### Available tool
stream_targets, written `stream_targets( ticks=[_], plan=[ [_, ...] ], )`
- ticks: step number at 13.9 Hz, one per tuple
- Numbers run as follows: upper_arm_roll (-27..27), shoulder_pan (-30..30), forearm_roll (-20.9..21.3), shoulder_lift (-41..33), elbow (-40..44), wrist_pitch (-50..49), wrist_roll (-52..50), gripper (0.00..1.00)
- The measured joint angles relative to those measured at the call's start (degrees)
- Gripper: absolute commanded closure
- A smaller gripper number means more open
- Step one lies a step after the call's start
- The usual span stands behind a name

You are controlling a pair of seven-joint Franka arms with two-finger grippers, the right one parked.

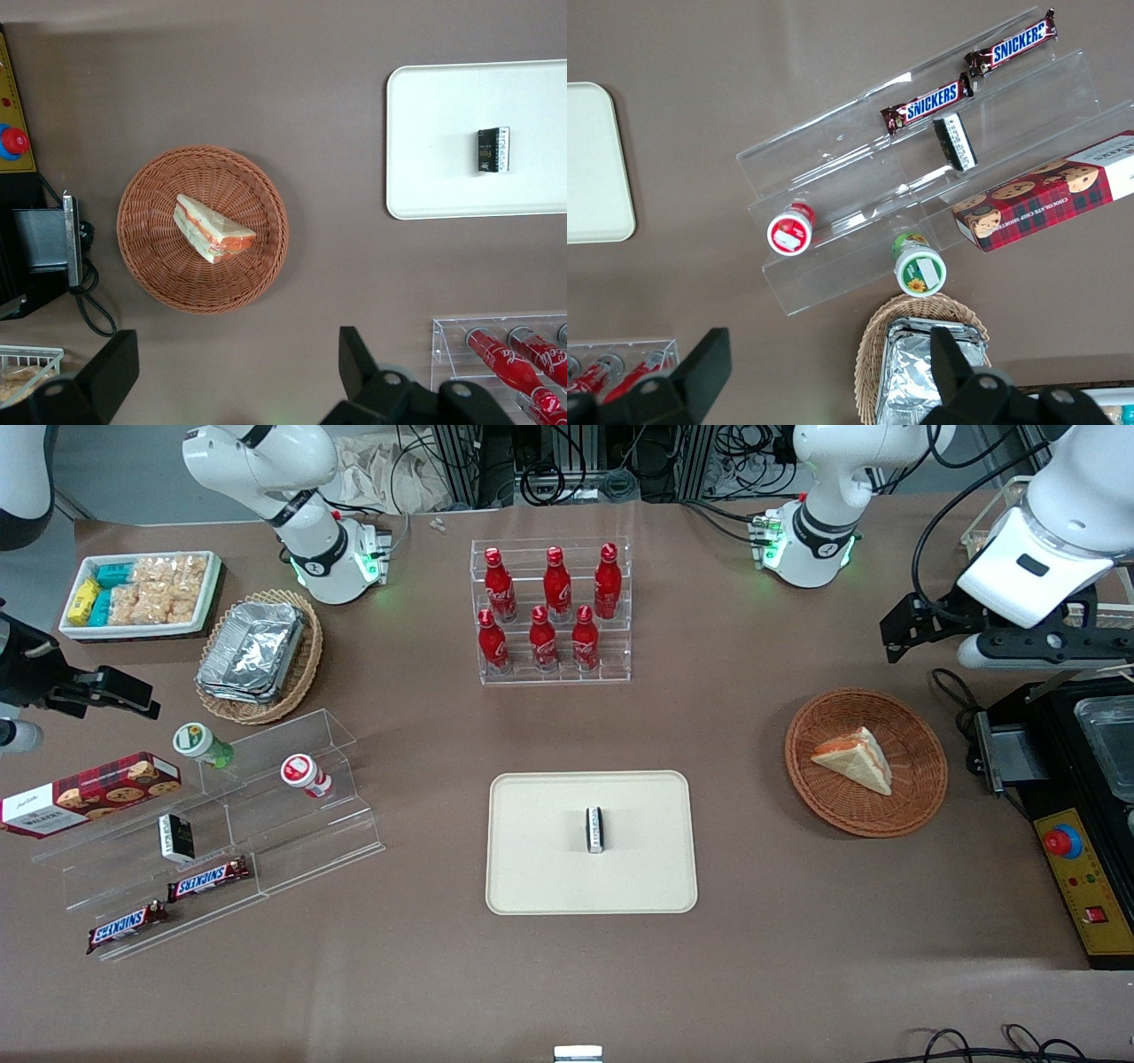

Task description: Place sandwich from basket to tray

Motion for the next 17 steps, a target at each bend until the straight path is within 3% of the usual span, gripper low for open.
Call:
stream_targets(
  ticks=[10, 17],
  plan=[
    [0.28, 0.09, 0.12, 0.0, -0.18, -1.8, -0.49, 0.0],
    [5.94, 0.32, 0.23, -1.07, -5.79, -2.63, -23.11, 0.0]
  ],
)
